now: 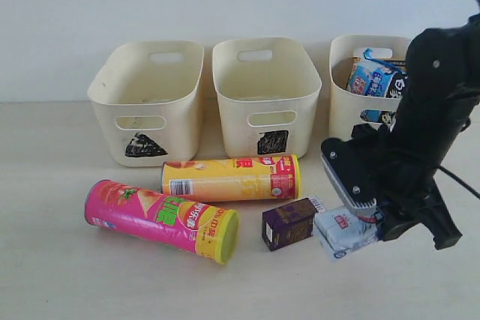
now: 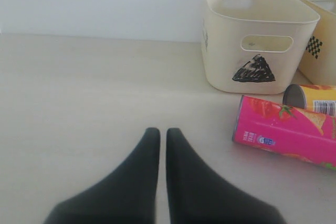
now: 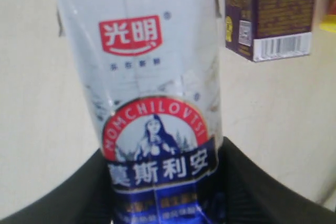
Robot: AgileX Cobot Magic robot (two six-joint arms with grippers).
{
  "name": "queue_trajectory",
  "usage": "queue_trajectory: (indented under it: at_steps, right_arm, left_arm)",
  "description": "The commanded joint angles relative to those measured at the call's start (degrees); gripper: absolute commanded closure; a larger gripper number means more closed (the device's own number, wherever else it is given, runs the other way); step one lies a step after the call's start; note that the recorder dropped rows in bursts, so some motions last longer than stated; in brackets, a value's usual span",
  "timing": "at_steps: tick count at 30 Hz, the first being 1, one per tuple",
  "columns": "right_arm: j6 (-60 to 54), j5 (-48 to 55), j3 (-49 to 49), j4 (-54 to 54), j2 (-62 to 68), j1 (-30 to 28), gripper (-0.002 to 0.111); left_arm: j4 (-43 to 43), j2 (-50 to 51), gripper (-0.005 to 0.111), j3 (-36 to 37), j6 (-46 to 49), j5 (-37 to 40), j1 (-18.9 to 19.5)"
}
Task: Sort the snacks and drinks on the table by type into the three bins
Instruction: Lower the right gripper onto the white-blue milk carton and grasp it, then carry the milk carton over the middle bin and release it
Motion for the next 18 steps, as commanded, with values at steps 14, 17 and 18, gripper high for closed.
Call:
queue_trajectory:
  at_steps: [14,17,18]
  right_arm:
    - [40.9,-17.4,-6.7,3.0,-7.6,0.0,0.108]
    - [43.3,-20.7,-9.3,6.8,-5.7,0.0,0.108]
    - [43.3,-21.8,-10.3,9.0,-4.7,0.0,0.108]
  left_arm:
    - [0.2,-0.2,0.103,-0.2,0.4,-0.1,0.0]
    - [0.2,-0.2,0.103,-0.2,0.4,-0.1,0.0]
    - [0.2,-0.2,0.103,-0.2,0.4,-0.1,0.0]
